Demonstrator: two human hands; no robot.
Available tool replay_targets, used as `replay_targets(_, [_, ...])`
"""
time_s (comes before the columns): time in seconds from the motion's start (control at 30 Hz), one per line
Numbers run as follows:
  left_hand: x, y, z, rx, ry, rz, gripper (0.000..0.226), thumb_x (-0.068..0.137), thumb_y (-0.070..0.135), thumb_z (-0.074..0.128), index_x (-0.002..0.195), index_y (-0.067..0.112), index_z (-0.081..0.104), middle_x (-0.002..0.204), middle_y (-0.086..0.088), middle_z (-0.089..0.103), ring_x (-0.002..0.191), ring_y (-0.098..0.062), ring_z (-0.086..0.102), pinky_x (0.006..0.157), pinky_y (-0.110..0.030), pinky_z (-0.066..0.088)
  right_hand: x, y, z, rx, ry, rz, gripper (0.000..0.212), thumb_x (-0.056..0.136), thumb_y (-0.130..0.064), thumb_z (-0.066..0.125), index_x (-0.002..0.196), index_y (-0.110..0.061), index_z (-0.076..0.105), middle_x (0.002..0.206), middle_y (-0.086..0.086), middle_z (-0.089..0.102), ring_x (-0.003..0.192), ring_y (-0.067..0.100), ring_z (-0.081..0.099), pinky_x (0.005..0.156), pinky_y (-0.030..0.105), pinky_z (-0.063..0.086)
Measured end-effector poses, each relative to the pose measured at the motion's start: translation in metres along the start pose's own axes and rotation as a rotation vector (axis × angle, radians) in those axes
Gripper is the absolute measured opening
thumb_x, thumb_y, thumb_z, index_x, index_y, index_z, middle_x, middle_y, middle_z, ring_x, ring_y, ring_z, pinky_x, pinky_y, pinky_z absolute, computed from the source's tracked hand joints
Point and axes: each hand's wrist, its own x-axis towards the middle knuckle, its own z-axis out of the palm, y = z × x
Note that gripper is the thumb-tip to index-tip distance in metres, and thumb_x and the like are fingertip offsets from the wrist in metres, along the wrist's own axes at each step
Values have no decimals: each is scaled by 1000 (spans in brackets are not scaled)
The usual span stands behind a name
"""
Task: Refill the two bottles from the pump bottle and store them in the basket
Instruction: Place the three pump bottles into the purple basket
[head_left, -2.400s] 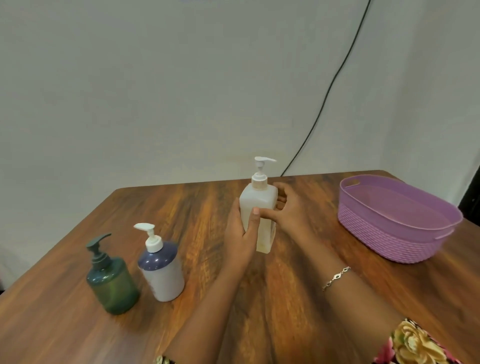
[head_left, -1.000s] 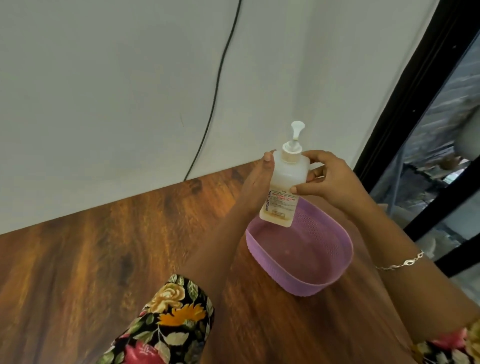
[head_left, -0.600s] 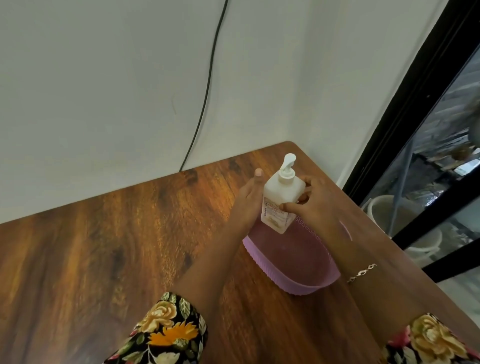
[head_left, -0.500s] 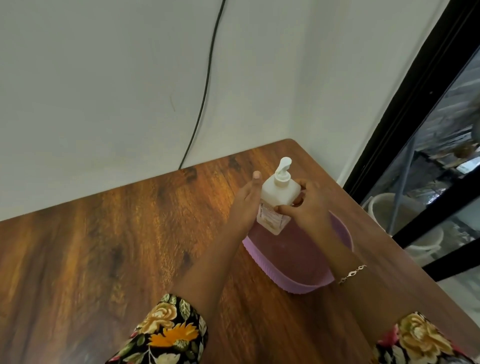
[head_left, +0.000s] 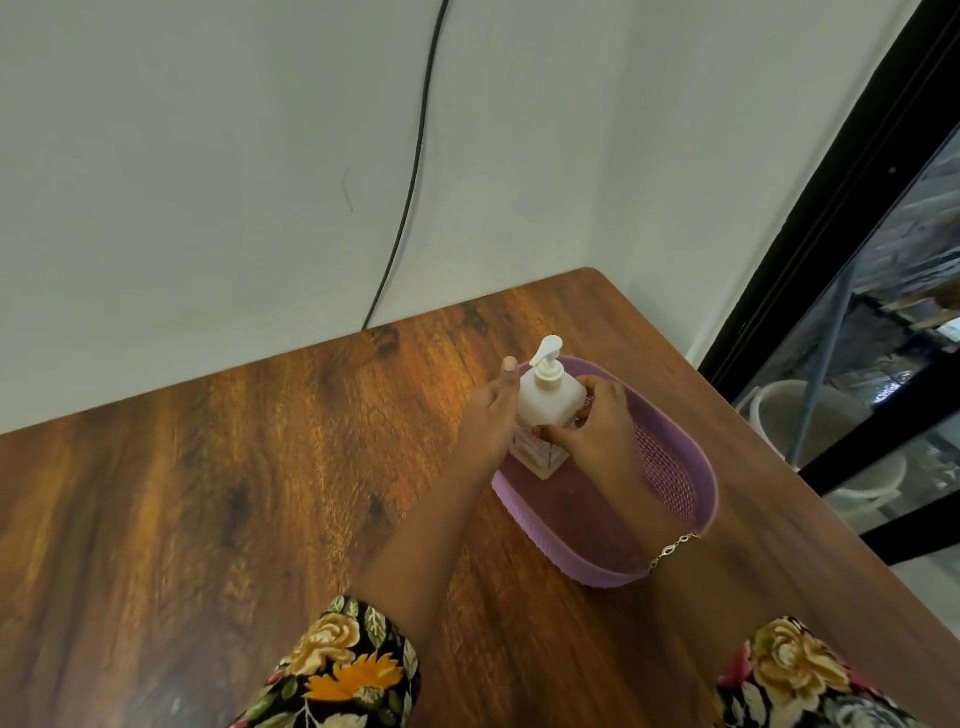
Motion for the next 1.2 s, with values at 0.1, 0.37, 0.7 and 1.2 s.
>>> replay_targets(0.1, [0,-2,0,-3,14,-15,40,99,42,27,79,23,57,75,9,49,71,-1,45,63,-12,36,1,0,2,-8,21,-19,68,61,-26,83,117,-10,49,116,5,48,104,19,49,84,34,45])
replay_targets(0.37, [0,-8,2,40,-3,-16,40,100,43,25,112,24,57,95,10,56,87,-1,51,72,-15,39,-4,1,7,41,34,-42,71,61,-26,84,119,-8,47,115,7,48,101,16,47,76,24,39])
replay_targets(0.7, [-20,-17,-10,220,-22,140,69,89,63,25,138,17,41,140,2,43,127,-12,40,108,-35,32,-12,-6,7,-53,3,-14,88,70,-32,79,138,-8,29,132,15,40,119,29,43,86,34,41])
replay_targets(1.2, [-98,-45,-91,627,123,182,76,88,61,17,149,17,10,157,1,2,142,-9,-4,109,-25,-3,-93,-54,32,-143,382,-302,60,81,-20,71,131,-1,44,133,19,47,119,34,46,94,38,41])
